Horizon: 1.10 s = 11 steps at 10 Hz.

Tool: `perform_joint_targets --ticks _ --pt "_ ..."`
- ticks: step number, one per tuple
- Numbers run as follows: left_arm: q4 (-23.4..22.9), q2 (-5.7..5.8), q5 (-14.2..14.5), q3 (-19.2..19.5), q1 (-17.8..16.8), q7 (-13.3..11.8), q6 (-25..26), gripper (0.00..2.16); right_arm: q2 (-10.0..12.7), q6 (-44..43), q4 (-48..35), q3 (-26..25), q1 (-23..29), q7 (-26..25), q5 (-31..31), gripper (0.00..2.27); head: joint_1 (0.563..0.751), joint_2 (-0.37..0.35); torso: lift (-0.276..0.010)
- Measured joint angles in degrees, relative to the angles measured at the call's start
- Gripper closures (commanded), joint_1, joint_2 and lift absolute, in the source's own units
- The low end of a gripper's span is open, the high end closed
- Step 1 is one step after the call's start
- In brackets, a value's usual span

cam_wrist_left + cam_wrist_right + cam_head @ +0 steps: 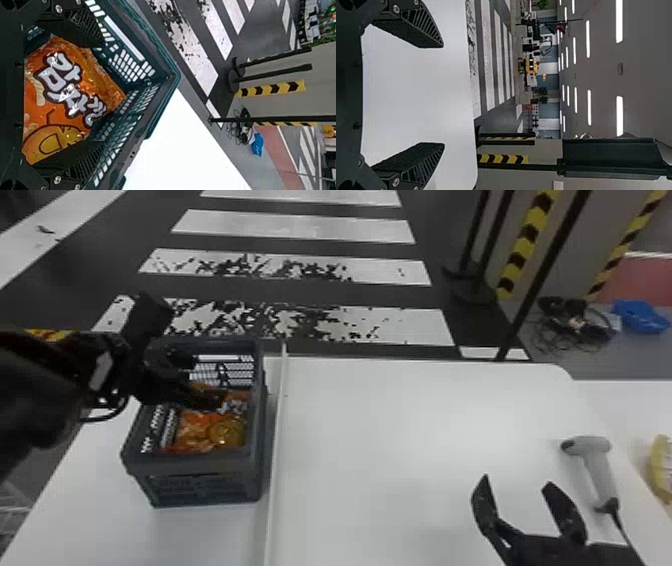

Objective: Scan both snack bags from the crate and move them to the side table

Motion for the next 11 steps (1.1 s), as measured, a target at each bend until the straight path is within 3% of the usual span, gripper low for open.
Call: perform_joint_targets --ticks 4,11 --pt "2.6 -1.5 -6.0 -4.8 -2.7 -6.6 4.4 0.14 -0.1 0.6 0.1 -0.1 -0.2 0.4 -0.4 0.12 0.695 -0.072 -0.099" --pt "7.4 -2.9 -14.4 -10.1 -4.9 -11.7 6.2 0.14 -0.2 1.5 0.8 0.0 -1.1 0.6 -0.7 0.12 0.695 -0.061 -0.099"
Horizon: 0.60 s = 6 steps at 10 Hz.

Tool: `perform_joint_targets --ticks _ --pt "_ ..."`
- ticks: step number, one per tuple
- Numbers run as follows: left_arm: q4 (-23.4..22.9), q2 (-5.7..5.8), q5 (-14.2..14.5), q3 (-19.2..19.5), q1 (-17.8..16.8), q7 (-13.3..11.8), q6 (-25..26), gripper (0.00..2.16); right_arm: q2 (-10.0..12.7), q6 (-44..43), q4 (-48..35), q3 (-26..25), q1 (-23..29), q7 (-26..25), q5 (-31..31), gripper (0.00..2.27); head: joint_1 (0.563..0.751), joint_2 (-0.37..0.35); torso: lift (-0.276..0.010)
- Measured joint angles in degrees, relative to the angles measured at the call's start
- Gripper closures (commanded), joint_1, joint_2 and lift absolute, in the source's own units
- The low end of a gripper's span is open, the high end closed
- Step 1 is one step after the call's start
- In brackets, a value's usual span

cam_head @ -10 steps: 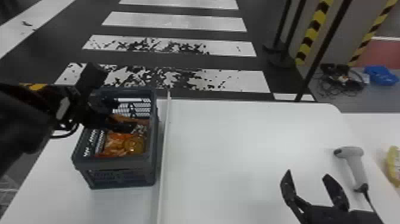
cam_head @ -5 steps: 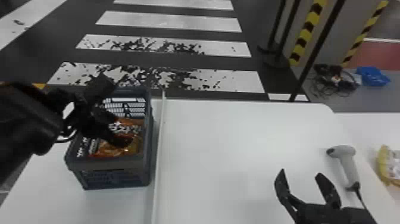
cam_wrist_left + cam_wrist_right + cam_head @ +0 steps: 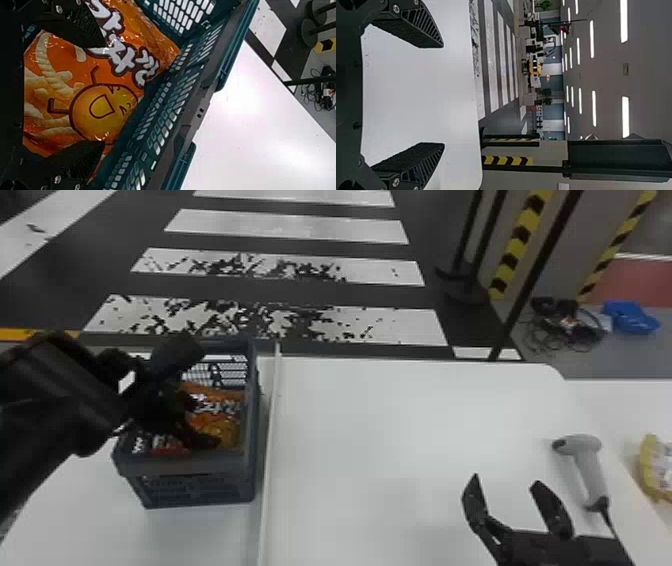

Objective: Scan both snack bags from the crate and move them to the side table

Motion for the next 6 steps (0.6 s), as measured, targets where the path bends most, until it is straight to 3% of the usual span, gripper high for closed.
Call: perform_joint_targets --ticks 3,4,5,6 --pt "2.4 -1.07 -2.4 -1.4 -0.2 -0.1 -0.1 0.22 0.0 0.1 0.6 0.0 -0.4 0.0 -0.1 0.11 0.695 -0.057 -0.099" --pt "2.9 -1.4 -2.7 -1.6 -0.2 -0.5 -0.4 0.48 0.0 0.1 0.8 0.0 -0.5 0.0 -0.1 0.11 0.695 -0.058 -0.099" --pt "3.4 -1.65 -3.0 -1.7 -0.2 -1.4 -1.2 0.88 0.0 0.0 1.0 0.0 -0.7 0.0 -0.2 0.11 0.695 -0.063 -0.099" --pt "4.0 -2.04 -3.9 -1.9 -0.2 -1.8 -2.5 1.58 0.0 -0.1 1.3 0.0 -0.8 0.2 -0.6 0.11 0.695 -0.068 -0.099"
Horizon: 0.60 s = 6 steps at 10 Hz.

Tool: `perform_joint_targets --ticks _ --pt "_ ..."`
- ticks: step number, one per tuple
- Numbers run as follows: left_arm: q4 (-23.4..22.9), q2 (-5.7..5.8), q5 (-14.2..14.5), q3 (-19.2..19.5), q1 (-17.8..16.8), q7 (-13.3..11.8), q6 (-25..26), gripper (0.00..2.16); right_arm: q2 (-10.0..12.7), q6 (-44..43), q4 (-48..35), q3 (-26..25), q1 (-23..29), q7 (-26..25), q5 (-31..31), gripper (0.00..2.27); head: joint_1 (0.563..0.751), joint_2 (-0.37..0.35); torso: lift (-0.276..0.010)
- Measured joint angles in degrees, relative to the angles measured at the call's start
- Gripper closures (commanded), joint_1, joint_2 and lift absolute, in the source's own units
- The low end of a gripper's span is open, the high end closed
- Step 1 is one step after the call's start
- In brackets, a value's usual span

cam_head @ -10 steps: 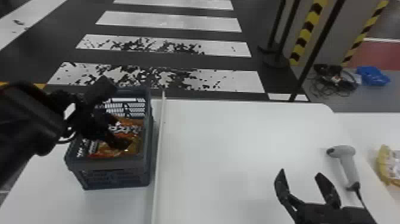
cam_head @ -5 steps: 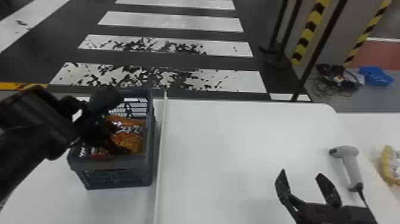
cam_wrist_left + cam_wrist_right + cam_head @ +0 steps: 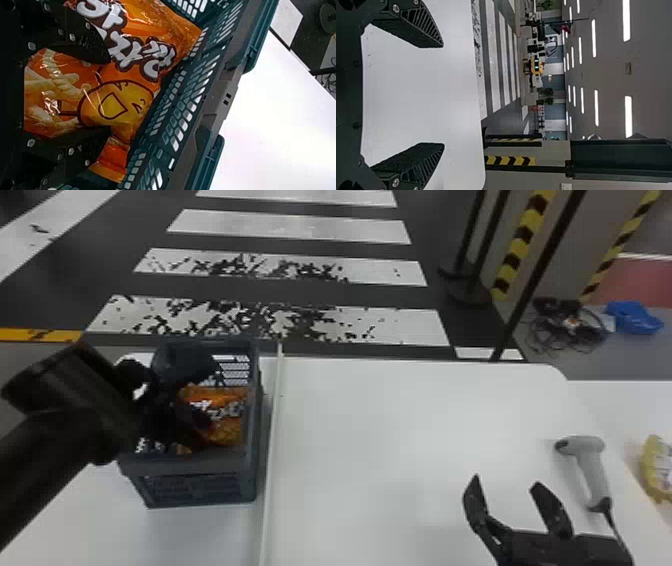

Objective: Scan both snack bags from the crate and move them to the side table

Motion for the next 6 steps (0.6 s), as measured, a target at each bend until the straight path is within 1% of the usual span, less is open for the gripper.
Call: perform_joint_targets --ticks 1,2,3,5,6 --pt "0.4 -0.44 -0.9 -0.2 0.3 0.9 -0.8 2.14 0.0 -0.2 0.4 0.0 -0.1 0.2 -0.5 0.11 0.695 -0.072 -0.099" --pt "0.5 -0.68 -1.4 -0.2 0.7 1.9 -1.0 2.14 -0.1 -0.3 0.7 -0.1 -0.1 0.3 -0.7 0.11 0.695 -0.072 -0.099" --pt "0.5 -0.73 -1.7 -0.2 1.1 2.2 -1.1 2.14 -0.1 -0.5 1.0 -0.2 -0.1 0.5 -1.0 0.11 0.695 -0.072 -0.099" --pt "-0.7 -0.5 -1.9 0.8 2.5 2.3 -2.7 2.14 -0.1 -0.8 1.5 -0.3 -0.2 0.6 -1.6 0.11 0.695 -0.078 -0.099" --pt "-2.2 -0.26 -2.0 2.0 3.5 2.8 -2.9 2.14 -0.1 -0.9 1.7 -0.3 -0.2 0.6 -1.7 0.11 0.695 -0.079 -0.099"
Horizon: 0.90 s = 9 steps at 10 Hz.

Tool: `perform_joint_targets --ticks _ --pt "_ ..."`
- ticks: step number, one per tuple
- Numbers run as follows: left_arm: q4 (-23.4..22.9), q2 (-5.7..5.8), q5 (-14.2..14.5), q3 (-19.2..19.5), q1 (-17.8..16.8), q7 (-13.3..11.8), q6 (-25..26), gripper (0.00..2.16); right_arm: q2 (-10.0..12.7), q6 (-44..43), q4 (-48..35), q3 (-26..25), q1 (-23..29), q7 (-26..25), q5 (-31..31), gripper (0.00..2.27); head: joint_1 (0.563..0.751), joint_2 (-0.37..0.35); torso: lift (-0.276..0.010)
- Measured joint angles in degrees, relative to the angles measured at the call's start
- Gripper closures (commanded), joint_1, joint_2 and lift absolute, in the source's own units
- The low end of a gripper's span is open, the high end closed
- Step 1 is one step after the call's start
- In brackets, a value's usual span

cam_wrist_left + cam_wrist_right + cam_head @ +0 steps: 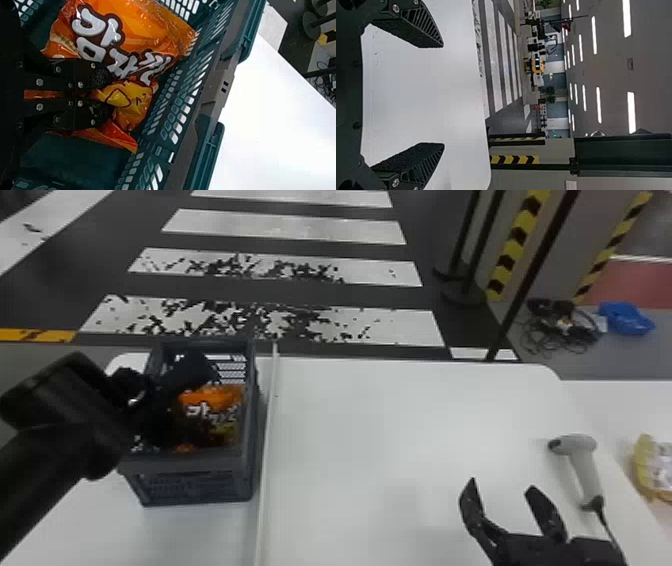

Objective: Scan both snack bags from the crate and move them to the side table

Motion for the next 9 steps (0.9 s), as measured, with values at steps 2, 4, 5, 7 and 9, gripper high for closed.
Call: perform_joint_targets --ticks 2,4,5,7,9 --pt "-4.2 0.77 -0.2 3.5 1.9 -0.3 0.4 2.14 0.0 -0.1 0.1 -0.1 0.0 0.0 -0.1 0.12 0.695 -0.075 -0.099" --pt "-9.1 2.11 0.3 7.5 4.2 -0.4 1.4 2.14 0.0 -0.1 0.2 0.0 0.0 0.0 -0.1 0.12 0.695 -0.063 -0.099" --pt "-10.5 2.53 0.6 9.6 5.2 -0.2 1.6 2.14 0.0 -0.1 0.2 0.0 0.0 0.0 -0.1 0.12 0.695 -0.051 -0.099" --pt "-13.0 3.06 1.7 14.3 7.8 0.3 1.6 2.14 0.0 0.1 0.2 0.0 -0.1 0.0 -0.1 0.12 0.695 -0.034 -0.099" --pt "-15.4 3.17 3.5 18.9 11.0 2.2 0.4 2.14 0.0 0.3 0.3 0.0 -0.1 0.0 0.0 0.12 0.695 -0.013 -0.099"
